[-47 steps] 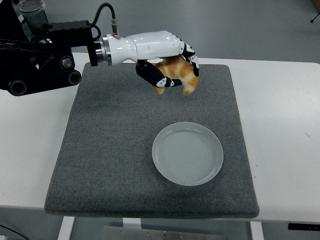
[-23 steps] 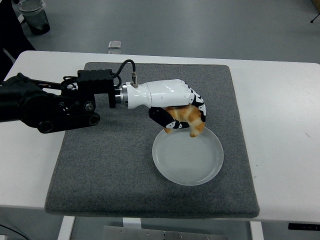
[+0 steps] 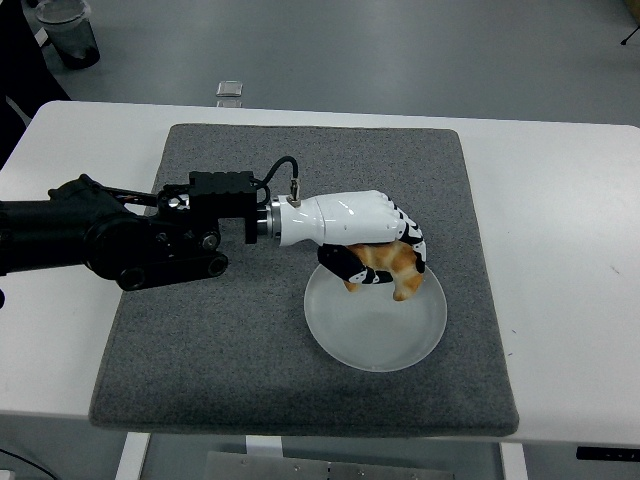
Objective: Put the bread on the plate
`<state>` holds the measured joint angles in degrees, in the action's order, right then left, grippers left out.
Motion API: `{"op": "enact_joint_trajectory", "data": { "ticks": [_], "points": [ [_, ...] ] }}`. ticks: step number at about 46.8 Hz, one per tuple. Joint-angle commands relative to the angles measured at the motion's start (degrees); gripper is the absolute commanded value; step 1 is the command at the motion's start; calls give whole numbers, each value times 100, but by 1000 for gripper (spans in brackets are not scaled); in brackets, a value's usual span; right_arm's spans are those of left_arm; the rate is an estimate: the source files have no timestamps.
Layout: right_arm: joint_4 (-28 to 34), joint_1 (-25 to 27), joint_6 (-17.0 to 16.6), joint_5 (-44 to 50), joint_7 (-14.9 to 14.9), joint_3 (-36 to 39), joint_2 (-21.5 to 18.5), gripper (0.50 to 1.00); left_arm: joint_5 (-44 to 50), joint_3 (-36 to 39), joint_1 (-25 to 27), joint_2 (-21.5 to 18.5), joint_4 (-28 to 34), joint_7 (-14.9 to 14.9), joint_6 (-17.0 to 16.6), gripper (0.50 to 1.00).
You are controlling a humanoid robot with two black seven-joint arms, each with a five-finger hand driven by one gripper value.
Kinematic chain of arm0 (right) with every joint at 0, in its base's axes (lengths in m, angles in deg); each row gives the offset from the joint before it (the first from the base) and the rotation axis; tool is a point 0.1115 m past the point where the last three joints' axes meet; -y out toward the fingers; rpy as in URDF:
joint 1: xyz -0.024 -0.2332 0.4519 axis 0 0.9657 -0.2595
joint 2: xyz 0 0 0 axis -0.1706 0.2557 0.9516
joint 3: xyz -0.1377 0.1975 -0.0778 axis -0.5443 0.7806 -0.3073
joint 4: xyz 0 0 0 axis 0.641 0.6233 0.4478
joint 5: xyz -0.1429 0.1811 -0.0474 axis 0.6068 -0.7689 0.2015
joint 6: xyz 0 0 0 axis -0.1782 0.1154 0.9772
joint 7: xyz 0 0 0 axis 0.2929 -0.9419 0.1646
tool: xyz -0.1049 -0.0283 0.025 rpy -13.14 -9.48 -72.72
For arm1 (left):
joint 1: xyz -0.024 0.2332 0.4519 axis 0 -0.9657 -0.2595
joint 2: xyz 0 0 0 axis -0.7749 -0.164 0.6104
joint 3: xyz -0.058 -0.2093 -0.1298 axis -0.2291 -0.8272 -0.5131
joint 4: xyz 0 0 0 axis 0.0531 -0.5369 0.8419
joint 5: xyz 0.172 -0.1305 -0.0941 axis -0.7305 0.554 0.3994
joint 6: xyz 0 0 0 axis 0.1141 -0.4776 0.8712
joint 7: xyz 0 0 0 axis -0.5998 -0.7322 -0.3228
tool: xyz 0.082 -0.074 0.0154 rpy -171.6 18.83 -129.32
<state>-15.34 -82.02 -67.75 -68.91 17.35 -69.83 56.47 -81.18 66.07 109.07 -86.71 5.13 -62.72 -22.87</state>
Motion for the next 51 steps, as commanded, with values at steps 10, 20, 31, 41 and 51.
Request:
{"op": "enact_joint_trajectory", "data": {
  "ticks": [10,20,31,41,51],
  "points": [
    [0,-9,0,0,0,0,0,930,0,63,-263,319,-397,2,11,500],
    [0,-9,0,9,0,0,0,930,-18,80,-368,328,-432,2,19,500],
    [0,-26,0,0,0,0,0,930,-44,98,-447,346,-485,2,19,500],
    [9,-26,0,9,0,-9,0,930,-36,133,-474,416,-564,2,19,500],
    [0,-26,0,9,0,-9,0,930,-18,124,-483,416,-564,11,19,500]
  ]
}}
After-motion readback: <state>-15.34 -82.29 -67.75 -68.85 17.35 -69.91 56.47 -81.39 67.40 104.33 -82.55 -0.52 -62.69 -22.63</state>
